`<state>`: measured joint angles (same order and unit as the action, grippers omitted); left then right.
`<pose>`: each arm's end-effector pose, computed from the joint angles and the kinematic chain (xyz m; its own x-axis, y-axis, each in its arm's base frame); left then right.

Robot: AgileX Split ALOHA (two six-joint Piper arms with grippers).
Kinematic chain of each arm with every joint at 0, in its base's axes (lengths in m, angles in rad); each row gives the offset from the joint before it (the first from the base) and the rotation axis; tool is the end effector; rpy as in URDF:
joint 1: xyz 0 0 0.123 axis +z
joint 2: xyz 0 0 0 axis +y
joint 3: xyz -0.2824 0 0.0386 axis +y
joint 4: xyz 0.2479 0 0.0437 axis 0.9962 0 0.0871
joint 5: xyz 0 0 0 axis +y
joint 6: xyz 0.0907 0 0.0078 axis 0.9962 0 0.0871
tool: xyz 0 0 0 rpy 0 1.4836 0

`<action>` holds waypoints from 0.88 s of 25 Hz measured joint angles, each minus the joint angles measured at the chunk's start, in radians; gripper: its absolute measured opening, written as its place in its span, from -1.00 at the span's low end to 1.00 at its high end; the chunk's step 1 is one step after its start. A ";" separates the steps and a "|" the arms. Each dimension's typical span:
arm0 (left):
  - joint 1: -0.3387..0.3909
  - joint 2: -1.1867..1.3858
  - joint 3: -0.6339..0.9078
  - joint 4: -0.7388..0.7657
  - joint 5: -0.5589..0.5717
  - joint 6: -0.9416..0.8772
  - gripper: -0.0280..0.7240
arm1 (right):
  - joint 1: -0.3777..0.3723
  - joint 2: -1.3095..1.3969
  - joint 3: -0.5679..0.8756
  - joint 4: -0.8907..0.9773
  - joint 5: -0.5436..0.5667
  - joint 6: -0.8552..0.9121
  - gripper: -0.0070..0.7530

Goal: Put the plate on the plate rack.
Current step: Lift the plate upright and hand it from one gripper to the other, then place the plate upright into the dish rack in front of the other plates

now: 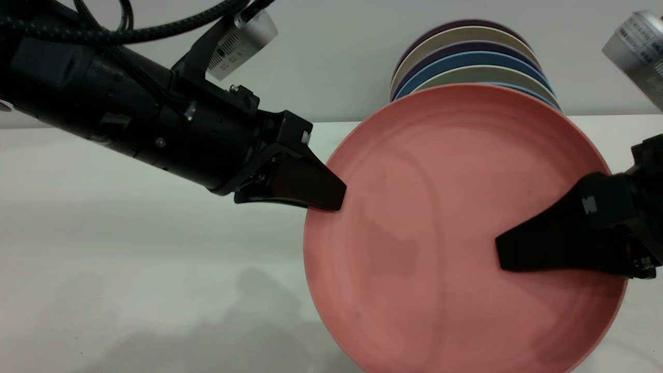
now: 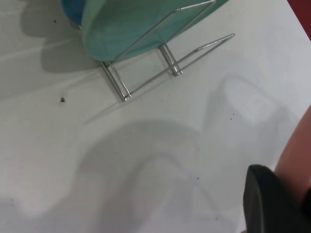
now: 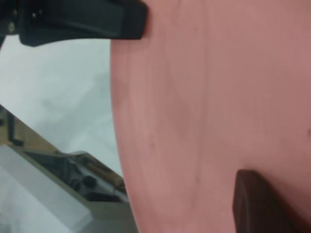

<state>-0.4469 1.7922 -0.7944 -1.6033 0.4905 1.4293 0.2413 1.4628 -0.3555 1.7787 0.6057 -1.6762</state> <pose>0.2710 -0.1775 0.1429 -0.8063 0.2129 -0.5519 0.5125 0.7172 -0.4722 0.1880 0.0986 0.1476 -0.8183 -0.0772 -0.5696 -0.4296 0.7404 0.5169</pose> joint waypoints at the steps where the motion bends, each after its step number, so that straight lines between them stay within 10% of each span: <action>1: 0.000 0.000 0.000 0.002 0.004 0.000 -0.70 | 0.000 0.000 0.000 0.000 -0.011 -0.021 -0.61; 11: 0.029 -0.128 0.001 0.026 0.039 -0.006 0.23 | 0.008 -0.083 -0.029 -0.083 -0.198 -0.216 -0.63; 22: 0.270 -0.200 0.001 0.074 0.019 -0.061 0.30 | 0.008 -0.238 -0.181 -0.359 -0.236 -0.338 -0.63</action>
<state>-0.1770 1.5920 -0.7933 -1.5294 0.5100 1.3683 0.2490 1.2247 -0.5360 1.4194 0.3702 -2.0147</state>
